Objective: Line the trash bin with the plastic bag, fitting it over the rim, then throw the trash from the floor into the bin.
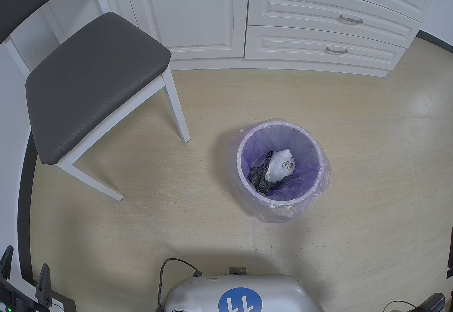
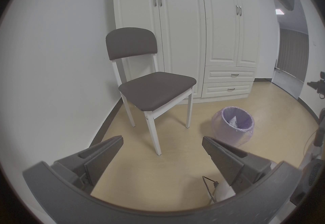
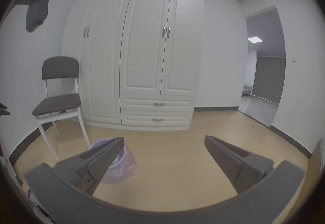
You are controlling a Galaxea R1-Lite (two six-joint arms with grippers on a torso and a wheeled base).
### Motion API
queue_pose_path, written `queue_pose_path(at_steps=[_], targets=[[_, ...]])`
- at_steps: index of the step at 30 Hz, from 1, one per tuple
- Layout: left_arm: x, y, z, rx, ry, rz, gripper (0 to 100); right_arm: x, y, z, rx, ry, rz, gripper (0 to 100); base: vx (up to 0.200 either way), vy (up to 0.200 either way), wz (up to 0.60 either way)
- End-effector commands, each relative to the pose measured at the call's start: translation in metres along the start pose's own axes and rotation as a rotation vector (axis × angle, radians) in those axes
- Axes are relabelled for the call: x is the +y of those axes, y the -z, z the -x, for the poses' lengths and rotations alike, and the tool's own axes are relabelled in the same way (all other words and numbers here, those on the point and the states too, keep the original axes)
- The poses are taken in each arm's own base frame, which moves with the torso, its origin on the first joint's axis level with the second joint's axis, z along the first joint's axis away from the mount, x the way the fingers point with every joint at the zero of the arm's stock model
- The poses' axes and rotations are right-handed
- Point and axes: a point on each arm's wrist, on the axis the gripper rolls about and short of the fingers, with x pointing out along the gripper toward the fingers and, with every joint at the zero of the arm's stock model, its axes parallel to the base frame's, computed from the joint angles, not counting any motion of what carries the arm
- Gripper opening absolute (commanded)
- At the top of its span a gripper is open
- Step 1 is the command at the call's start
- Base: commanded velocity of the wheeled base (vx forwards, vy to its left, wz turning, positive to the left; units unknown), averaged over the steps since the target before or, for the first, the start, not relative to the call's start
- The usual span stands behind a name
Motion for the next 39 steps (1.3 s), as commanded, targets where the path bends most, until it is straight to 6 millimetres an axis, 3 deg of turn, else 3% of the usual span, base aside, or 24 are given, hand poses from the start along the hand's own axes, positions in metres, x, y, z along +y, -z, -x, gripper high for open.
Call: queue_pose_path(at_steps=[1, 10, 39], targets=[[-0.001, 0.005, 0.0, 0.007, 0.018, 0.009, 100, 0.001, 0.011, 0.002, 0.06, -0.005, 0.005, 100, 0.0, 0.0, 0.0], [-0.001, 0.01, 0.0, 0.063, 0.023, 0.049, 100, 0.002, 0.03, 0.005, 0.25, -0.015, 0.031, 100, 0.0, 0.0, 0.0], [-0.001, 0.01, 0.0, 0.063, 0.025, 0.041, 100, 0.005, 0.032, 0.006, 0.268, -0.163, -0.007, 100, 0.0, 0.0, 0.0]])
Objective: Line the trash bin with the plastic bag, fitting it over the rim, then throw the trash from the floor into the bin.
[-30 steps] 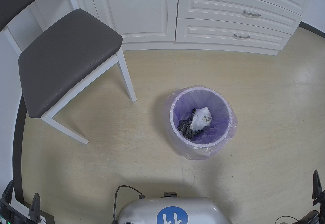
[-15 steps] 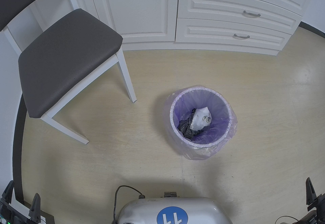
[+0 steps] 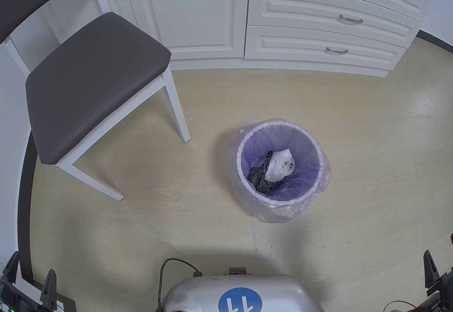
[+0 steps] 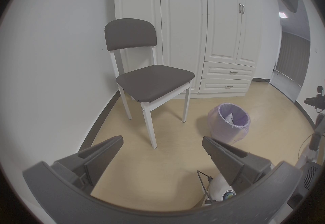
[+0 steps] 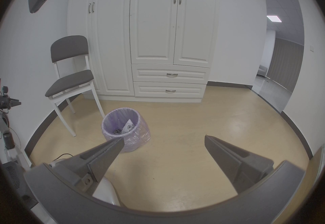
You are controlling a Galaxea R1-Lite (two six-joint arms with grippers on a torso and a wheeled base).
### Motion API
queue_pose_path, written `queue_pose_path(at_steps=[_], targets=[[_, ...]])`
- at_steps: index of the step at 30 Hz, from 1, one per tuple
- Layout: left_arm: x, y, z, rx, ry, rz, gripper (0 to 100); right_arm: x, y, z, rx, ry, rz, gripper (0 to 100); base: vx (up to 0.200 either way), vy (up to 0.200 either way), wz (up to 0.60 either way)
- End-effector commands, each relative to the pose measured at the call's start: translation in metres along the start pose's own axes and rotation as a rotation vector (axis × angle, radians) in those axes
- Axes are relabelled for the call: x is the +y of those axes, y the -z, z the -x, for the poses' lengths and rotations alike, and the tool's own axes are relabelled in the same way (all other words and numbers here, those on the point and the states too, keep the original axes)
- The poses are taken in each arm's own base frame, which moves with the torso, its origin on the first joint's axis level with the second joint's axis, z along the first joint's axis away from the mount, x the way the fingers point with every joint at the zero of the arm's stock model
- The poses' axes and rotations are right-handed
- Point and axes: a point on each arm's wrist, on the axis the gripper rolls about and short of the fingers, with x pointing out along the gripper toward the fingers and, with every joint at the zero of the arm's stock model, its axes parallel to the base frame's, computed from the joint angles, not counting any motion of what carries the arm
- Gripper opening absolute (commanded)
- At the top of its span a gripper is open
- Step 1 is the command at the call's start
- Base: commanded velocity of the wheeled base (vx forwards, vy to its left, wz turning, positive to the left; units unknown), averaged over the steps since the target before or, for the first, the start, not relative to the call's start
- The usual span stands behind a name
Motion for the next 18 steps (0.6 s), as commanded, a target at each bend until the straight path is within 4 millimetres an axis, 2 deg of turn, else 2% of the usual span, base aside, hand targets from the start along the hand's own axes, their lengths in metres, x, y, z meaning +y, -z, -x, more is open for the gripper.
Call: queue_pose_path(at_steps=[1, 11, 18], targets=[[-0.0001, 0.0039, -0.0001, 0.001, -0.001, 0.001, 100, 0.0008, 0.0065, 0.0002, 0.014, -0.022, -0.007, 100, 0.0, 0.0, 0.0], [-0.0001, 0.004, -0.0002, 0.0, -0.001, 0.008, 100, 0.0013, 0.0107, 0.0004, 0.056, -0.034, -0.077, 100, 0.0, 0.0, 0.0], [-0.0001, 0.0042, 0.0, -0.002, 0.002, -0.012, 100, 0.0014, 0.0103, 0.0, 0.061, -0.047, -0.03, 100, 0.0, 0.0, 0.0]])
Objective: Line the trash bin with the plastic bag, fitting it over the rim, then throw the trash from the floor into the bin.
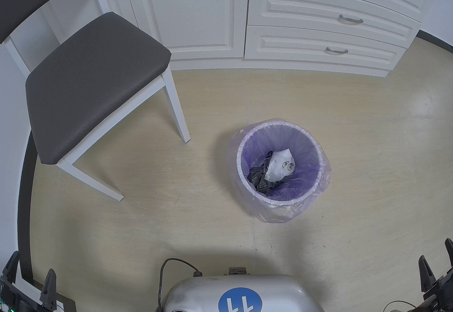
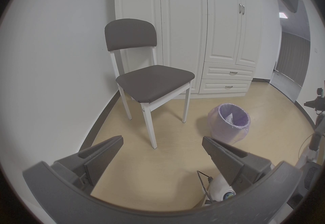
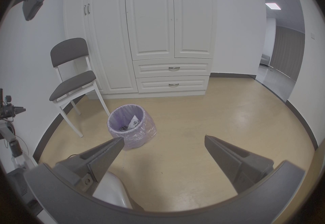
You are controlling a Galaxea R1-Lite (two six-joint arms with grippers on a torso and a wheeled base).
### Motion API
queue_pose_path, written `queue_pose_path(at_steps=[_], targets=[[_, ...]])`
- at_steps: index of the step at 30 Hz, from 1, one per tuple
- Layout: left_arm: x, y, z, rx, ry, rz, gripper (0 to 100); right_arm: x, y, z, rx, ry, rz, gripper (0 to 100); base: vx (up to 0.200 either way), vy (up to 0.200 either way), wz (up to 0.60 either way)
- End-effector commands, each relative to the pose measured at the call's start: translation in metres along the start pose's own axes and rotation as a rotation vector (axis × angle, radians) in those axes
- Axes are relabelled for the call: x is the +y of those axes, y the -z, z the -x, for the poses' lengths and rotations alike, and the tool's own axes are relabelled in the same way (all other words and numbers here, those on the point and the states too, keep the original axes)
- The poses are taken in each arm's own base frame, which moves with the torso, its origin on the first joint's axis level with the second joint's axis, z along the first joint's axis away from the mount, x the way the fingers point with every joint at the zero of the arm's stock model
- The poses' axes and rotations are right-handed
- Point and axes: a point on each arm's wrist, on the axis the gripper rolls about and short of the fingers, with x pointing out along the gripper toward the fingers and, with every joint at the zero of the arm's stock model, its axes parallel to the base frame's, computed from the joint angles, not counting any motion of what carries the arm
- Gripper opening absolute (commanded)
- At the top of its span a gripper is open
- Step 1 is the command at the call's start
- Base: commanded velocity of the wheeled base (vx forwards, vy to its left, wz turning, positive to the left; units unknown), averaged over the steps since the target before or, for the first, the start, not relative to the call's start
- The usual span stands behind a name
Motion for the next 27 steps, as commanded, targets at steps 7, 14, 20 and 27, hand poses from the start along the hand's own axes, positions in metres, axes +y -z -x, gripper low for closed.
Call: queue_pose_path(at_steps=[7, 14, 20, 27], targets=[[-0.0004, 0.0044, -0.0001, 0.002, 0.014, 0.006, 100, -0.0002, 0.0051, 0.0001, 0.003, 0.001, -0.027, 100, 0.0, 0.0, 0.0], [-0.0002, 0.0039, 0.0, 0.001, 0.008, 0.025, 100, -0.0003, 0.0055, 0.0, 0.004, 0.007, -0.024, 100, 0.0, 0.0, 0.0], [-0.0003, 0.0044, 0.0, 0.001, 0.009, 0.012, 100, -0.0003, 0.0053, 0.0, 0.003, 0.007, -0.023, 100, 0.0, 0.0, 0.0], [-0.0003, 0.0044, 0.0, 0.001, 0.009, 0.012, 100, -0.0003, 0.0055, 0.0, 0.004, 0.007, -0.022, 100, 0.0, 0.0, 0.0]])
